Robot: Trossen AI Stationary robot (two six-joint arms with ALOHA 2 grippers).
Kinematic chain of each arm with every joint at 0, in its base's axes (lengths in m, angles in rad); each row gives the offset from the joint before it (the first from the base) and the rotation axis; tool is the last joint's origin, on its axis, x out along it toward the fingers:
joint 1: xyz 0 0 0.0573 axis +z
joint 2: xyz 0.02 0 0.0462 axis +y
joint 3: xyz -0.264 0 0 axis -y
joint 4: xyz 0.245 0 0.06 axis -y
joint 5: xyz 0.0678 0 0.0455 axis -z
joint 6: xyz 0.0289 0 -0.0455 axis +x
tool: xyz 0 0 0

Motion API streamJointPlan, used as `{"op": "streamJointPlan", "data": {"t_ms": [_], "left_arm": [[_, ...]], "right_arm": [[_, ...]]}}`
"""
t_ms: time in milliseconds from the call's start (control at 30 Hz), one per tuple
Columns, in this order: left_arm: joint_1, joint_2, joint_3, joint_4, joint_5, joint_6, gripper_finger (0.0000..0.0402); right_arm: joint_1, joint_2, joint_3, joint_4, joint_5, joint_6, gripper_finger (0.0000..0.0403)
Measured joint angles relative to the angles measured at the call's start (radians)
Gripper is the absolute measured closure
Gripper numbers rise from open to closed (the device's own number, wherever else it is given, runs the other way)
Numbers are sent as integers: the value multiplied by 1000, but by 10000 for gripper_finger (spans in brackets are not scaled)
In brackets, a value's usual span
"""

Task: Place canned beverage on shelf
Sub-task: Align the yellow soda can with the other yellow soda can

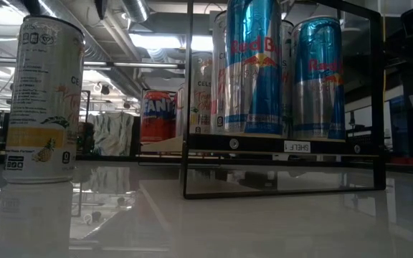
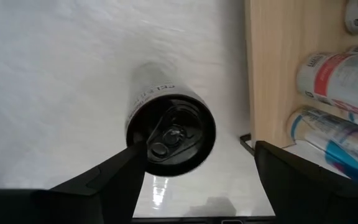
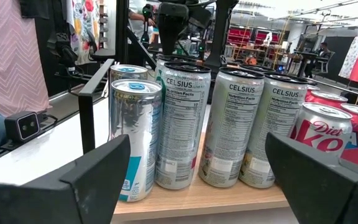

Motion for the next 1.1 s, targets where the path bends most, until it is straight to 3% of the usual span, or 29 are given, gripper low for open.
{"op": "streamJointPlan", "data": {"t_ms": [300,1100], "left_arm": [[-1,0,7,-18,54,0,111],[-1,0,-9,-44,42,-7,111]], "right_arm": [[0,0,0,0,0,0,36],[0,0,0,0,0,0,36]]}}
